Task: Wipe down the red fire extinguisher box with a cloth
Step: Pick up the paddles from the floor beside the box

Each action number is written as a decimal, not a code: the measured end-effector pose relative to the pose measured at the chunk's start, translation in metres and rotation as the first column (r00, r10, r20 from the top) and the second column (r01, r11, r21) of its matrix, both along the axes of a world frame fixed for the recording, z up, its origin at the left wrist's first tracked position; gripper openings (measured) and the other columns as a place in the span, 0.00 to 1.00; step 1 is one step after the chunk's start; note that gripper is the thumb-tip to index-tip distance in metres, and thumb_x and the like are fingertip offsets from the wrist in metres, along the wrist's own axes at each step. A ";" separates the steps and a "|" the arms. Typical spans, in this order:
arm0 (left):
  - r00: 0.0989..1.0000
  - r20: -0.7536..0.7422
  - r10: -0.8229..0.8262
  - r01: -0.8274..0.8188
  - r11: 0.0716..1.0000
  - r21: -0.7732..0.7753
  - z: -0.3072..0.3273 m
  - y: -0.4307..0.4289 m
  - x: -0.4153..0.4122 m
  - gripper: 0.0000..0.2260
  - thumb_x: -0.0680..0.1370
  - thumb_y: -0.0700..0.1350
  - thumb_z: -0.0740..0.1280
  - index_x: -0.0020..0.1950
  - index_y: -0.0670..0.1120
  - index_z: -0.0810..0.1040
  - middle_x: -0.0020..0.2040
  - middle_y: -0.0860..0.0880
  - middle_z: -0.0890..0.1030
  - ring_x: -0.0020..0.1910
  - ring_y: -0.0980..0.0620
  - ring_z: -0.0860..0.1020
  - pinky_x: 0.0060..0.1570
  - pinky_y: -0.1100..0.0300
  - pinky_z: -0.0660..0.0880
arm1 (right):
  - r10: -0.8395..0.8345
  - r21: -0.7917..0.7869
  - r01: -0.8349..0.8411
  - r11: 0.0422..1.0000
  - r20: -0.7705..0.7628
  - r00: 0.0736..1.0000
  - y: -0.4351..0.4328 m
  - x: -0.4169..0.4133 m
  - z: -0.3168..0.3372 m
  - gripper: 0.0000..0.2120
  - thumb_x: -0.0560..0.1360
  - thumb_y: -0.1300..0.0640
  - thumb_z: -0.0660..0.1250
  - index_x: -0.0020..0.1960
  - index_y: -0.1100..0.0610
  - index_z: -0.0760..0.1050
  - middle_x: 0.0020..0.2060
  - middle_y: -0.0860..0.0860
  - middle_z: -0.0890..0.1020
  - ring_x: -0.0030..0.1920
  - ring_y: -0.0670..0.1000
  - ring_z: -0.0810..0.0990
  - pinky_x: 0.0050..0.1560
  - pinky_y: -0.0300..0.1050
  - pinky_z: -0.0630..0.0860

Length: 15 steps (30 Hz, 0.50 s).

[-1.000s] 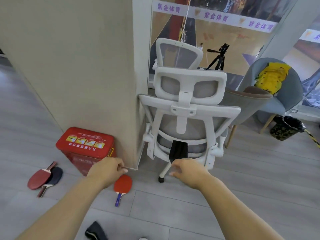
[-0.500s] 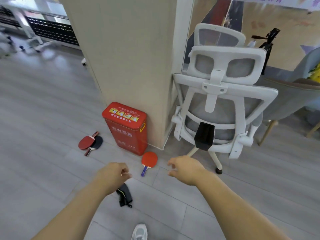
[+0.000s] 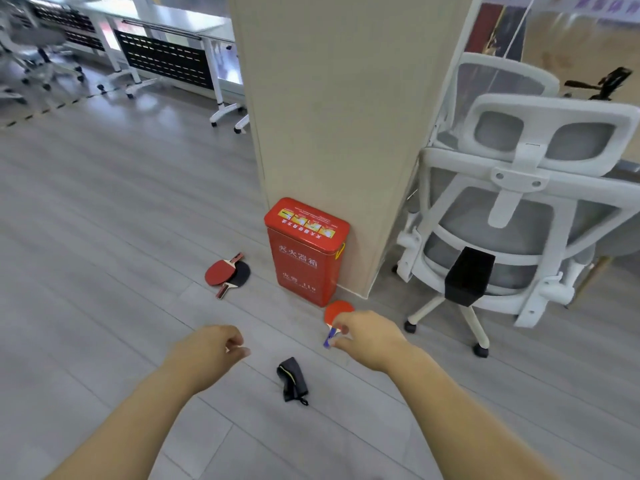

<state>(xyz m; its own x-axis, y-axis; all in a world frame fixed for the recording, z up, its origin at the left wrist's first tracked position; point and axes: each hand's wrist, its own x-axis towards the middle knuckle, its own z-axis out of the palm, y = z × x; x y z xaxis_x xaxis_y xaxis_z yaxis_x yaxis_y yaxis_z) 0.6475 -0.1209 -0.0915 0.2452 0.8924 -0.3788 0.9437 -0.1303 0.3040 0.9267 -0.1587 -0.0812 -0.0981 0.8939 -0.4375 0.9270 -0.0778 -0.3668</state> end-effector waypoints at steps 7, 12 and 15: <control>1.000 0.013 -0.018 0.018 1.000 0.024 0.013 0.038 -0.117 0.09 0.76 0.59 0.64 0.49 0.56 0.76 0.48 0.57 0.78 0.49 0.56 0.77 0.49 0.60 0.74 | -0.163 0.002 0.164 0.987 -0.049 0.985 0.020 -0.099 -0.004 0.18 0.78 0.46 0.62 0.65 0.49 0.72 0.59 0.48 0.78 0.57 0.50 0.76 0.50 0.44 0.72; 0.999 0.052 0.011 -0.010 1.000 -0.028 0.007 0.061 -0.163 0.08 0.75 0.58 0.65 0.48 0.56 0.77 0.49 0.56 0.79 0.48 0.56 0.77 0.44 0.62 0.72 | -0.207 -0.032 0.206 0.978 -0.030 0.978 0.030 -0.139 -0.007 0.17 0.77 0.44 0.62 0.64 0.47 0.72 0.56 0.47 0.78 0.55 0.49 0.77 0.50 0.44 0.73; 0.998 0.066 0.009 -0.006 0.999 -0.048 0.000 0.078 -0.176 0.08 0.75 0.57 0.65 0.49 0.55 0.77 0.49 0.56 0.79 0.48 0.57 0.77 0.38 0.65 0.68 | -0.225 -0.038 0.224 0.974 -0.031 0.974 0.043 -0.151 -0.010 0.17 0.77 0.44 0.62 0.63 0.48 0.72 0.56 0.46 0.78 0.54 0.48 0.77 0.49 0.44 0.73</control>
